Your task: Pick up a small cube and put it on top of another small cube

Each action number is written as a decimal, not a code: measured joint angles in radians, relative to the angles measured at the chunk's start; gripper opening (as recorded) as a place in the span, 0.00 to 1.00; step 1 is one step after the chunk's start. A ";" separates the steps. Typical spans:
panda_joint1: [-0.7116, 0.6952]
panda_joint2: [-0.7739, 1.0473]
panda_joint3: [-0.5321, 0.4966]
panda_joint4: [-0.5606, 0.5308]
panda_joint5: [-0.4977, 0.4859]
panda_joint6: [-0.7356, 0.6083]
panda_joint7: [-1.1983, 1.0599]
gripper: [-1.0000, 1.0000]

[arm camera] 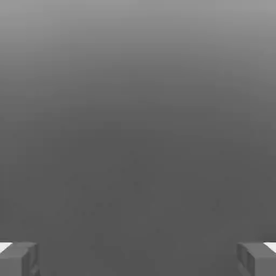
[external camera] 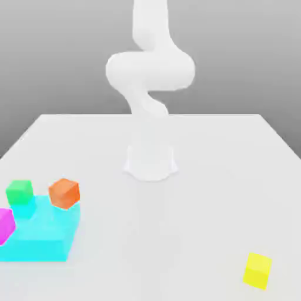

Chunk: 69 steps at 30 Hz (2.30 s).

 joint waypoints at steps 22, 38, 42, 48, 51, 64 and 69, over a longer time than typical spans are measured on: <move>0.285 0.804 0.077 -0.091 0.008 0.303 -0.480 0.50; 0.353 1.177 0.065 -0.074 -0.105 0.515 -0.512 0.00; 0.341 1.080 0.081 -0.095 -0.089 0.439 -0.524 0.00; 0.240 0.907 -0.030 -0.147 -0.080 0.331 -0.489 0.00; 0.175 0.839 -0.118 -0.177 -0.093 0.300 -0.449 0.00; -0.421 0.515 -0.470 -0.317 -0.164 0.122 -0.217 0.00; -0.433 0.603 -0.519 -0.346 -0.081 0.225 -0.264 0.00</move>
